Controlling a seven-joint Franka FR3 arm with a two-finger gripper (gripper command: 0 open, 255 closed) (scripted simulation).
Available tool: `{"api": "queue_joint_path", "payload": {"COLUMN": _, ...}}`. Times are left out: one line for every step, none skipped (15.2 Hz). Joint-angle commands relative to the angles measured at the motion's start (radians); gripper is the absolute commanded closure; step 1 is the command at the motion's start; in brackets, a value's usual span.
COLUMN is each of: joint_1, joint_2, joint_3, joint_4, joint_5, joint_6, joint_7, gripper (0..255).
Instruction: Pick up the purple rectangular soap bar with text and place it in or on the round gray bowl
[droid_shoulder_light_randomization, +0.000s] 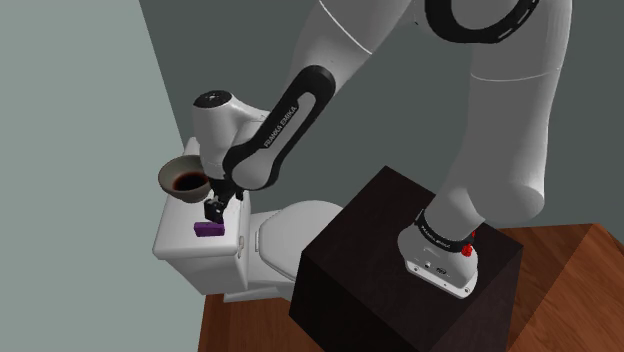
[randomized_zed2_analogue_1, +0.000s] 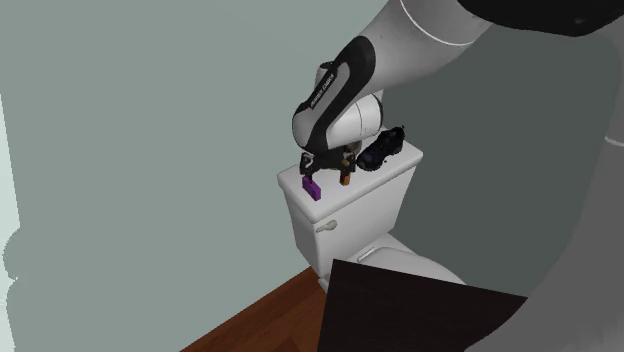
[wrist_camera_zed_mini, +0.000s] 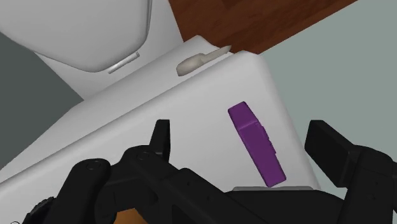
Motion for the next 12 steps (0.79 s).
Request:
{"api": "queue_joint_path", "payload": {"joint_1": 0.030, "joint_2": 0.074, "joint_3": -0.009, "joint_4": 0.053, "joint_5": -0.025, "joint_6": 0.024, "joint_7": 0.016, "gripper": 0}}
{"api": "queue_joint_path", "payload": {"joint_1": 0.044, "joint_2": 0.110, "joint_3": -0.014, "joint_4": 0.085, "joint_5": -0.035, "joint_6": 0.029, "joint_7": 0.022, "gripper": 0}}
{"api": "queue_joint_path", "payload": {"joint_1": 0.046, "joint_2": 0.113, "joint_3": -0.015, "joint_4": 0.087, "joint_5": -0.036, "joint_6": 0.029, "joint_7": 0.022, "gripper": 0}}
{"api": "queue_joint_path", "payload": {"joint_1": 0.049, "joint_2": 0.125, "joint_3": -0.018, "joint_4": 0.091, "joint_5": -0.039, "joint_6": 0.038, "joint_7": 0.025, "gripper": 0}}
{"api": "queue_joint_path", "payload": {"joint_1": 0.052, "joint_2": 0.137, "joint_3": -0.022, "joint_4": 0.094, "joint_5": -0.043, "joint_6": 0.047, "joint_7": 0.027, "gripper": 0}}
{"api": "queue_joint_path", "payload": {"joint_1": 0.055, "joint_2": 0.149, "joint_3": -0.026, "joint_4": 0.098, "joint_5": -0.046, "joint_6": 0.056, "joint_7": 0.030, "gripper": 0}}
{"api": "queue_joint_path", "payload": {"joint_1": 0.058, "joint_2": 0.162, "joint_3": -0.029, "joint_4": 0.102, "joint_5": -0.050, "joint_6": 0.064, "joint_7": 0.032, "gripper": 0}}
{"api": "queue_joint_path", "payload": {"joint_1": 0.061, "joint_2": 0.174, "joint_3": -0.033, "joint_4": 0.106, "joint_5": -0.053, "joint_6": 0.073, "joint_7": 0.035, "gripper": 0}}
{"api": "queue_joint_path", "payload": {"joint_1": 0.064, "joint_2": 0.187, "joint_3": -0.037, "joint_4": 0.110, "joint_5": -0.056, "joint_6": 0.081, "joint_7": 0.037, "gripper": 0}}
{"api": "queue_joint_path", "payload": {"joint_1": 0.069, "joint_2": 0.207, "joint_3": -0.042, "joint_4": 0.118, "joint_5": -0.061, "joint_6": 0.094, "joint_7": 0.040, "gripper": 0}}
{"api": "queue_joint_path", "payload": {"joint_1": 0.069, "joint_2": 0.207, "joint_3": -0.043, "joint_4": 0.117, "joint_5": -0.061, "joint_6": 0.094, "joint_7": 0.040, "gripper": 0}}
{"api": "queue_joint_path", "payload": {"joint_1": 0.069, "joint_2": 0.207, "joint_3": -0.042, "joint_4": 0.117, "joint_5": -0.061, "joint_6": 0.094, "joint_7": 0.040, "gripper": 0}}
